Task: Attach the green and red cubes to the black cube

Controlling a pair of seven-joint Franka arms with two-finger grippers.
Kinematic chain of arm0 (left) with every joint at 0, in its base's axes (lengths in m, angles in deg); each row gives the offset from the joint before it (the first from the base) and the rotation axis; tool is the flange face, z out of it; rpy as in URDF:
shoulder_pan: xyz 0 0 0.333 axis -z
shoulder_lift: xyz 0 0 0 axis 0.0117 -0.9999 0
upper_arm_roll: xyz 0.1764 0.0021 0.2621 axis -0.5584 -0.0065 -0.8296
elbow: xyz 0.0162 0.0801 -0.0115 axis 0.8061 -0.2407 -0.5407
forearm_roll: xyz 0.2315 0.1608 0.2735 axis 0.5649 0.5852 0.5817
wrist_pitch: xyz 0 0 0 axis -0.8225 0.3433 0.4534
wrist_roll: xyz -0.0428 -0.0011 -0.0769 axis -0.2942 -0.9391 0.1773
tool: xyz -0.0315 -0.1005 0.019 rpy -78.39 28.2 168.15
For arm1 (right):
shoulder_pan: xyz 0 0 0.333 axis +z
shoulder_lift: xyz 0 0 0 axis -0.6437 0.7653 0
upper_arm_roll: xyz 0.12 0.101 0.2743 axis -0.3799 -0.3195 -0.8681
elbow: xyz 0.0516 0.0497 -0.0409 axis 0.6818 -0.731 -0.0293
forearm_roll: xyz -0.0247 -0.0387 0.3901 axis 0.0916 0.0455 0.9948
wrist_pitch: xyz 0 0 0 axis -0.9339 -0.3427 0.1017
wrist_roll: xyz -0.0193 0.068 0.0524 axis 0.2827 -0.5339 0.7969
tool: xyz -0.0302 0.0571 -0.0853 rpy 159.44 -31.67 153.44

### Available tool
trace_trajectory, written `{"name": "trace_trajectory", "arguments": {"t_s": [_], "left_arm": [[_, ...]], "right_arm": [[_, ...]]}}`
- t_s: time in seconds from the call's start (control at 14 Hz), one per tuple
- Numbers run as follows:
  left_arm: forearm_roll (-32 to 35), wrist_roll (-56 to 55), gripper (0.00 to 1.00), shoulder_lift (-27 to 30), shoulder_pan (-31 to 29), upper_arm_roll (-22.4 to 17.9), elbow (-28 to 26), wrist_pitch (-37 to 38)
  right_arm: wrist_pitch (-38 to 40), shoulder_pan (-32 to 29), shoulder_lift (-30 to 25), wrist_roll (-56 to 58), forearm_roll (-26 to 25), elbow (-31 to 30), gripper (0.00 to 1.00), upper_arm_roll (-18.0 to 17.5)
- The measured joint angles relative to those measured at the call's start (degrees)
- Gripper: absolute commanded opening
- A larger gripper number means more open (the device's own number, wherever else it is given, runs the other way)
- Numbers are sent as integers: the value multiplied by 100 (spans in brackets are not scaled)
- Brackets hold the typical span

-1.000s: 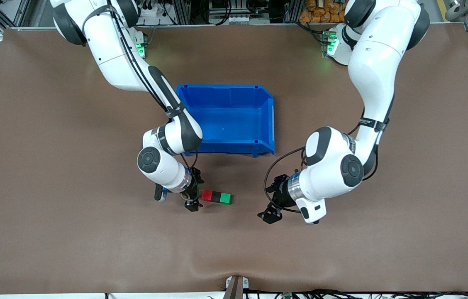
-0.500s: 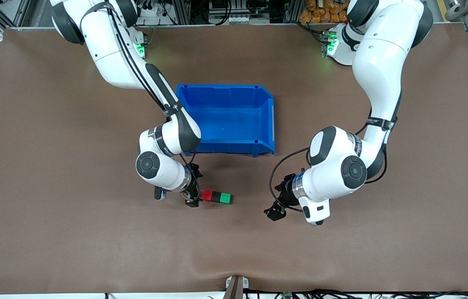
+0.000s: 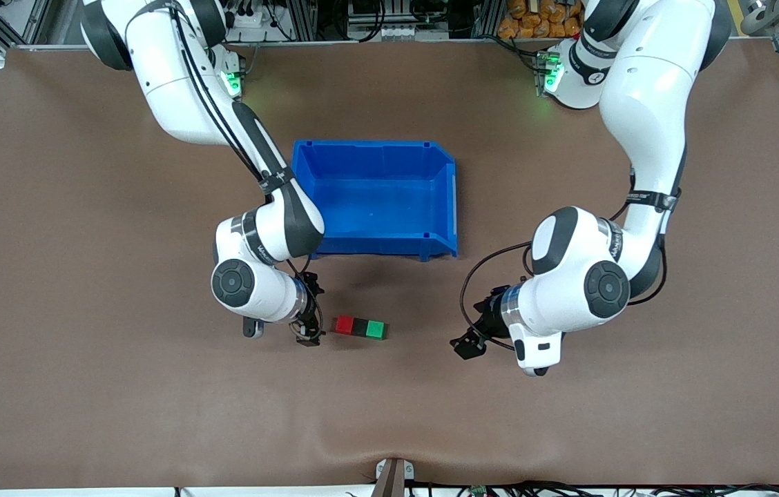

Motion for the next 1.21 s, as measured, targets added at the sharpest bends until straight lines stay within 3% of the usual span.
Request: {"name": "trace_trajectory", "arguments": {"t_s": [0.5, 0.93, 1.21], "left_arm": [[333, 1045, 100, 405, -301, -6, -8, 1060], [349, 1203, 100, 616, -508, -7, -19, 1397], [810, 1666, 100, 759, -564, -8, -21, 1771]], "right_arm": [[720, -41, -230, 896, -302, 200, 100, 112], [1576, -476, -665, 2347, -322, 297, 100, 167], [1874, -723, -877, 3036, -331, 303, 100, 171]]}}
